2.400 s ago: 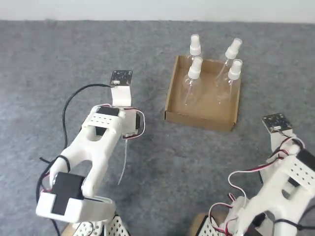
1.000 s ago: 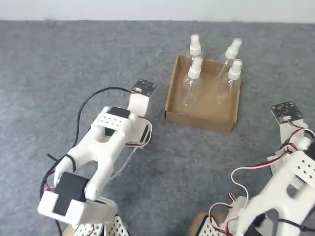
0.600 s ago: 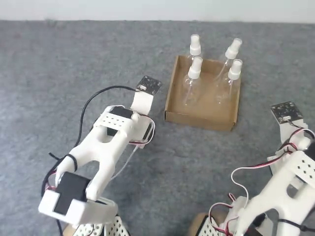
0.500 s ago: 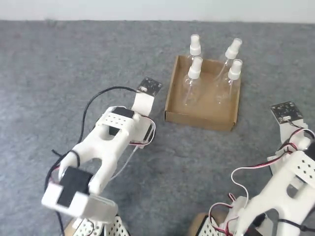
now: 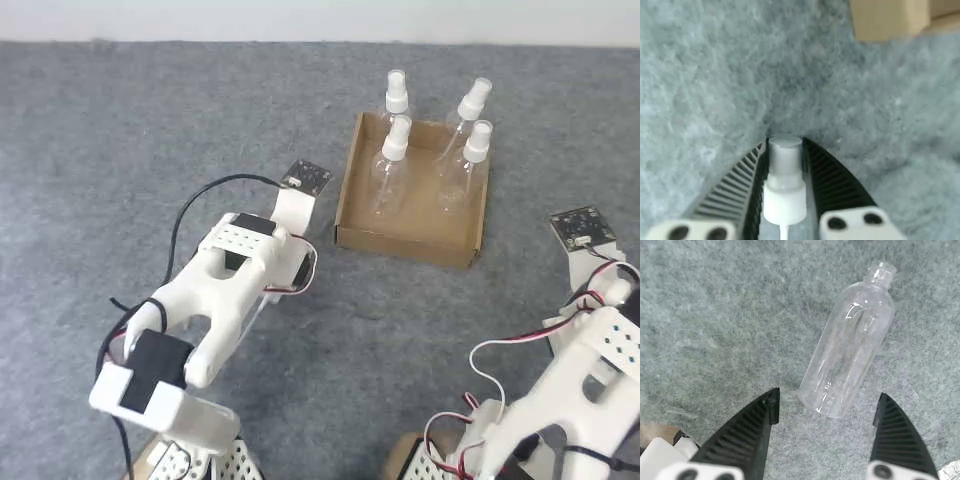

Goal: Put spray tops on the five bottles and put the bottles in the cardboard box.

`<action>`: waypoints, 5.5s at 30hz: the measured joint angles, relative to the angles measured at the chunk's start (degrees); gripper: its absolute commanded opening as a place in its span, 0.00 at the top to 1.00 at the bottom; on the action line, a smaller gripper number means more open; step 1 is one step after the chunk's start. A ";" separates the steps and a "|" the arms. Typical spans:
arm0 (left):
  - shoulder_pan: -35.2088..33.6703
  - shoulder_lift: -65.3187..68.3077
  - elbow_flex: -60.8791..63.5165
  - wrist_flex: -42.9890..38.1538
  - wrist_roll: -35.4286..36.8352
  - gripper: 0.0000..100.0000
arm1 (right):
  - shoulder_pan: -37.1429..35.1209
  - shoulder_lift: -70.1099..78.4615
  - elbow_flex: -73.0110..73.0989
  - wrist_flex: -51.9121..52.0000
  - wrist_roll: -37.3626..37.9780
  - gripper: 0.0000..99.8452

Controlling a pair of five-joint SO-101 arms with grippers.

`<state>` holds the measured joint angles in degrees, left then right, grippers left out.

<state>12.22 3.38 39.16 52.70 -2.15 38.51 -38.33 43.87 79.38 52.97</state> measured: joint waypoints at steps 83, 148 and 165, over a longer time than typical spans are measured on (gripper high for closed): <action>-15.56 -43.60 18.11 3.69 -1.76 0.99 | -24.62 18.02 -24.35 -2.02 -27.87 0.99; -10.29 -60.22 1.23 -4.66 24.79 0.99 | -93.19 0.09 33.14 -84.66 -48.53 0.99; -3.69 -60.22 2.64 8.70 14.68 0.99 | -88.88 0.09 33.23 -86.24 -58.11 0.99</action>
<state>8.53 -56.84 41.80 61.41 12.53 -50.37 -38.24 77.10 -6.86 -5.14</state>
